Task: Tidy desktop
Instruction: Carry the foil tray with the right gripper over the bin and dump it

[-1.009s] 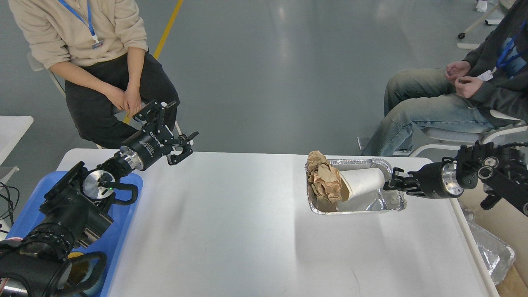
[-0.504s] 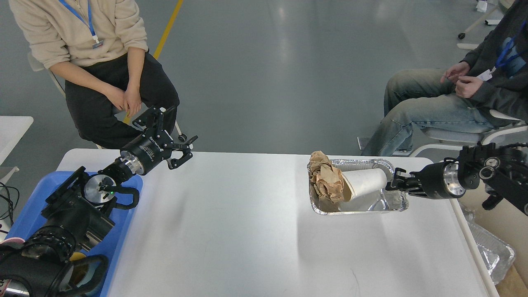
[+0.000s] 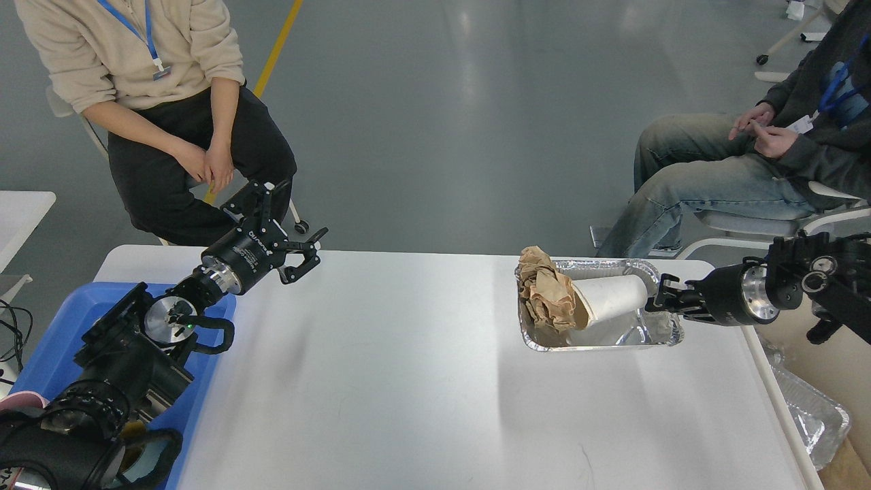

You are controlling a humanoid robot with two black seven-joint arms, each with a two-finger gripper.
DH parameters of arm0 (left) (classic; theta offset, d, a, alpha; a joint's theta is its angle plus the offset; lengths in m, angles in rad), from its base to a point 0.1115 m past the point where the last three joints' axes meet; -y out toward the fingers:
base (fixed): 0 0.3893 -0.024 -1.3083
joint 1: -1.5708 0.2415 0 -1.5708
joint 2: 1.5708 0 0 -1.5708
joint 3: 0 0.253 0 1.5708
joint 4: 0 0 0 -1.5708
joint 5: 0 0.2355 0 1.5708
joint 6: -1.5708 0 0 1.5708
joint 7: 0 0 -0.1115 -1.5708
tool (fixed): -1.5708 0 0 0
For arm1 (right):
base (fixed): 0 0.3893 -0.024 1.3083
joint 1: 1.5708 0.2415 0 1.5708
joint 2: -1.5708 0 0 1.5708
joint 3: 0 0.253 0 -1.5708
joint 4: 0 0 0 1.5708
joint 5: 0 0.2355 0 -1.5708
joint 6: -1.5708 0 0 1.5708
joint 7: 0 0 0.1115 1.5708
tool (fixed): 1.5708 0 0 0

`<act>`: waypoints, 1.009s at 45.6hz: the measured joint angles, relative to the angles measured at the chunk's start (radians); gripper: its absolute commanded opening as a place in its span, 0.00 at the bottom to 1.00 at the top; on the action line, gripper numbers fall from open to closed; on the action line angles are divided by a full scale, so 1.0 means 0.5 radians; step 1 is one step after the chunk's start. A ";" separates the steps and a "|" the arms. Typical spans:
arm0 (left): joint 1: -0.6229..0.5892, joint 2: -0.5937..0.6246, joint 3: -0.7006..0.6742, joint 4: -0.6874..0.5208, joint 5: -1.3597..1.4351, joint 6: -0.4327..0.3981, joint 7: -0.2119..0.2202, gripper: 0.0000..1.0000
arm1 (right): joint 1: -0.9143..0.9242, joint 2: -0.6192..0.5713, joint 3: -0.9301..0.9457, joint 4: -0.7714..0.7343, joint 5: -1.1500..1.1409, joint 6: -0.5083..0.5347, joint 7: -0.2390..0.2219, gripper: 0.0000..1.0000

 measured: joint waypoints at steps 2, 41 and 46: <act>0.000 -0.005 0.020 -0.004 0.000 -0.001 -0.014 0.97 | 0.001 -0.019 0.000 0.001 0.004 0.002 0.000 0.00; 0.002 -0.010 0.140 -0.009 -0.029 0.004 -0.165 0.97 | -0.149 -0.680 0.023 -0.988 0.320 0.014 0.192 0.00; 0.001 -0.015 0.134 -0.010 -0.030 0.002 -0.165 0.97 | -0.279 -0.660 0.023 -1.186 0.496 -0.031 0.219 0.00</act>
